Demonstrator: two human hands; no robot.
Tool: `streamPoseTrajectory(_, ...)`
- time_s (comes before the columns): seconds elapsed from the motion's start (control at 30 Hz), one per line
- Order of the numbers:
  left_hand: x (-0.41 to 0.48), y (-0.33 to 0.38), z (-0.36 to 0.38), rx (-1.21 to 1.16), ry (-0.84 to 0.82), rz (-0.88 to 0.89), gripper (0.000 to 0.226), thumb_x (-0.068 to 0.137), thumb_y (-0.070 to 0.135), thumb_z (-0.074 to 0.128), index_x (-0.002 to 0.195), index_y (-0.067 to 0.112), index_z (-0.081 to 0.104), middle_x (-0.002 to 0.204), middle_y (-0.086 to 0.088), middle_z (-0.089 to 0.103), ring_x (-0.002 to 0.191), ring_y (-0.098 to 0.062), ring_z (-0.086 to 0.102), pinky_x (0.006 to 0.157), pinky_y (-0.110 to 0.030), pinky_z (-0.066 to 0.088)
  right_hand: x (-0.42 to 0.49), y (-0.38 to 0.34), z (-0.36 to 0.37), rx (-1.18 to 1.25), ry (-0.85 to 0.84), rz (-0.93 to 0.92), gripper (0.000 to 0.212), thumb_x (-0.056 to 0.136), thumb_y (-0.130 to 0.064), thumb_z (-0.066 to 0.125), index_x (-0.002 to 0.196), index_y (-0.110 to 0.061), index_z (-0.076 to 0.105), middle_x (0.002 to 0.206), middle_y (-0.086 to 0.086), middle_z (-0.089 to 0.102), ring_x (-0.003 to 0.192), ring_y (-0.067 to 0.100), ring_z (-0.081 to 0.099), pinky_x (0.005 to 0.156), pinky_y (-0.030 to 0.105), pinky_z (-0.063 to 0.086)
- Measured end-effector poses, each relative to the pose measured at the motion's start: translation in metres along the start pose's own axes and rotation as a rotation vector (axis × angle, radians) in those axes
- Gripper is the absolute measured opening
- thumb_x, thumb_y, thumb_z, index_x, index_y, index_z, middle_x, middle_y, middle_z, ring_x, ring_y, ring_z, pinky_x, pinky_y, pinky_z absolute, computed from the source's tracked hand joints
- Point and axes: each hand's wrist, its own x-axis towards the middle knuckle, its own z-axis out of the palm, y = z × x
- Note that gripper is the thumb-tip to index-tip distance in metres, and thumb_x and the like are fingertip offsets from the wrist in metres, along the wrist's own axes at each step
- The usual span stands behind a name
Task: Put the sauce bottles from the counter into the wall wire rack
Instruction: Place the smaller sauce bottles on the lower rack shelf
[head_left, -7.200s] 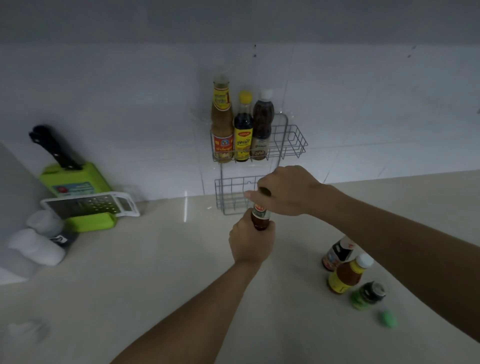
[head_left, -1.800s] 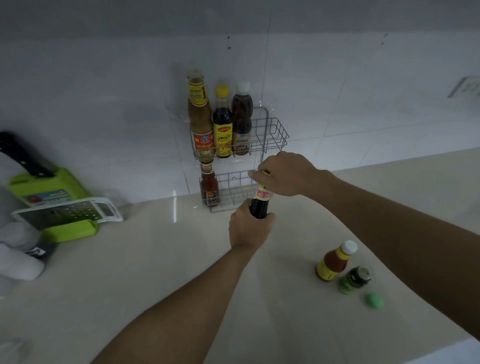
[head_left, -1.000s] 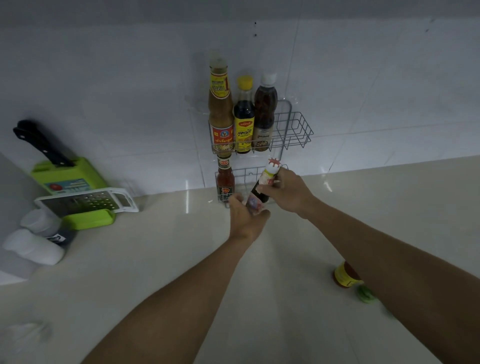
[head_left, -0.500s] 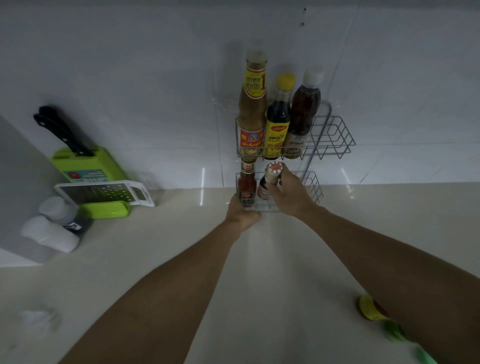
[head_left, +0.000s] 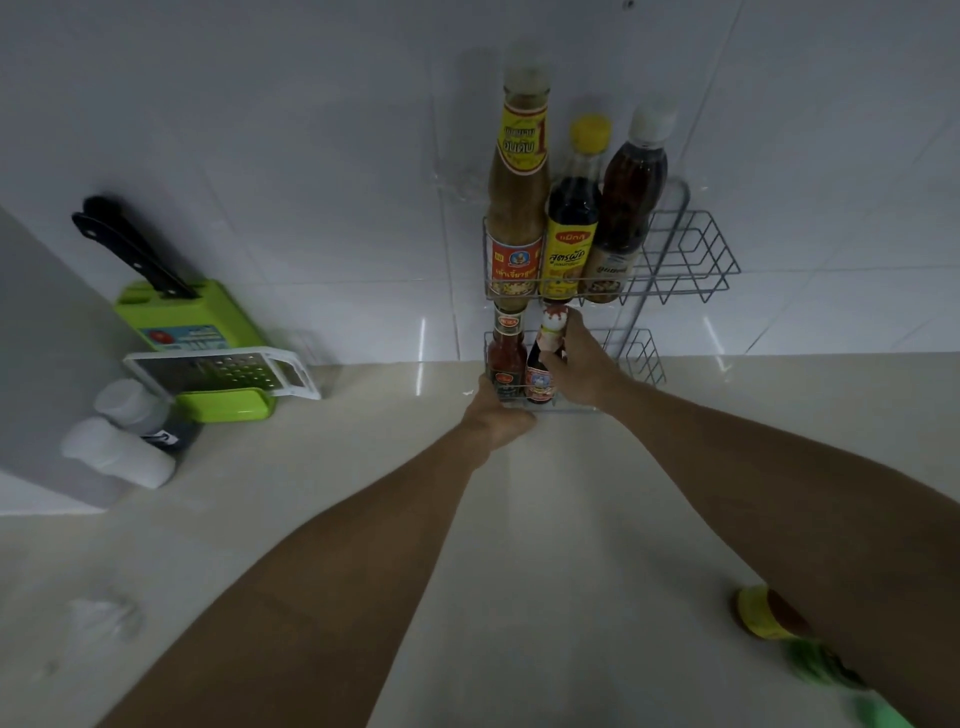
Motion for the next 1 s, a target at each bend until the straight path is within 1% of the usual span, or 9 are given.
streamPoseTrajectory(0.1,-0.001,0.001,0.001,0.027,0.011,-0.018,0.095,0.066,0.014,0.072,0.149,0.022,0.027,0.132,-0.009,0.056,0.121,-0.029,0.054,0.104,-0.044,0.049,-0.005,0.001,-0.001,0.030,-0.022,0.019,0.065,0.095,-0.009,0.057,0.150,-0.009,0.022,0.140,0.017,0.049,0.129,0.032,0.048,0.104,0.042,0.042)
streamPoseTrajectory(0.2,-0.005,0.007,0.006,0.083,0.050,-0.064,0.086,0.077,0.010,0.069,0.150,0.009,0.022,0.138,-0.012,0.051,0.127,-0.029,0.050,0.107,-0.039,0.046,-0.007,0.000,-0.006,0.052,-0.045,0.047,0.076,0.095,-0.012,0.059,0.155,-0.010,0.012,0.152,0.014,0.041,0.139,0.030,0.040,0.112,0.040,0.035)
streamPoseTrajectory(0.27,-0.009,0.010,0.012,0.108,0.069,-0.089,0.079,0.081,0.011,0.068,0.147,0.004,0.026,0.138,-0.013,0.051,0.127,-0.029,0.050,0.106,-0.035,0.045,-0.008,-0.002,-0.013,0.051,-0.040,0.067,0.084,0.094,-0.018,0.063,0.156,-0.012,0.006,0.157,0.011,0.034,0.143,0.027,0.034,0.114,0.038,0.032)
streamPoseTrajectory(0.4,-0.022,0.012,0.033,0.174,0.023,0.004,0.066,0.084,0.012,0.065,0.144,0.011,0.038,0.129,-0.010,0.057,0.116,-0.027,0.055,0.090,-0.028,0.047,-0.025,-0.001,-0.034,0.010,-0.046,0.050,0.085,0.094,-0.023,0.064,0.157,-0.014,0.008,0.157,0.009,0.032,0.145,0.023,0.031,0.109,0.025,0.029)
streamPoseTrajectory(0.47,-0.031,0.011,0.049,0.211,-0.049,0.071,0.067,0.081,0.014,0.065,0.144,0.014,0.040,0.131,-0.006,0.056,0.114,-0.023,0.055,0.089,-0.028,0.048,-0.042,0.001,-0.050,-0.029,-0.041,0.034,0.081,0.095,-0.023,0.063,0.157,-0.016,0.011,0.156,0.008,0.034,0.144,0.021,0.031,0.105,0.022,0.029)
streamPoseTrajectory(0.53,-0.042,0.010,0.069,0.258,-0.137,0.112,0.071,0.080,0.016,0.066,0.146,0.016,0.039,0.141,-0.003,0.050,0.121,-0.019,0.051,0.094,-0.028,0.047,-0.061,0.007,-0.067,-0.064,-0.029,0.030,0.079,0.095,-0.025,0.063,0.156,-0.018,0.015,0.154,0.009,0.037,0.142,0.022,0.034,0.106,0.024,0.030)
streamPoseTrajectory(0.63,-0.061,0.006,0.101,0.313,-0.303,0.178,0.076,0.081,0.015,0.067,0.150,0.019,0.036,0.149,-0.001,0.043,0.132,-0.017,0.044,0.093,-0.029,0.047,-0.097,0.019,-0.094,-0.094,-0.007,0.067,0.075,0.093,-0.030,0.064,0.155,-0.019,0.022,0.150,0.009,0.041,0.137,0.024,0.041,0.106,0.029,0.034)
streamPoseTrajectory(0.87,-0.102,-0.002,0.175,0.445,-0.580,0.337,0.089,0.079,0.019,0.070,0.155,0.028,0.024,0.158,0.003,0.030,0.143,-0.017,0.031,0.100,-0.039,0.049,-0.202,0.054,-0.151,-0.322,0.055,0.253,0.060,0.092,-0.051,0.057,0.144,-0.025,0.042,0.136,0.001,0.053,0.117,0.018,0.052,0.096,0.028,0.039)
streamPoseTrajectory(1.0,-0.121,-0.009,0.208,0.519,-0.699,0.401,0.100,0.076,0.025,0.080,0.156,0.027,0.020,0.159,0.003,0.028,0.144,-0.018,0.030,0.107,-0.036,0.037,-0.256,0.066,-0.167,-0.457,-0.034,0.368,0.067,0.084,-0.071,0.052,0.136,-0.028,0.051,0.124,-0.006,0.057,0.103,0.010,0.045,0.092,0.028,0.037)
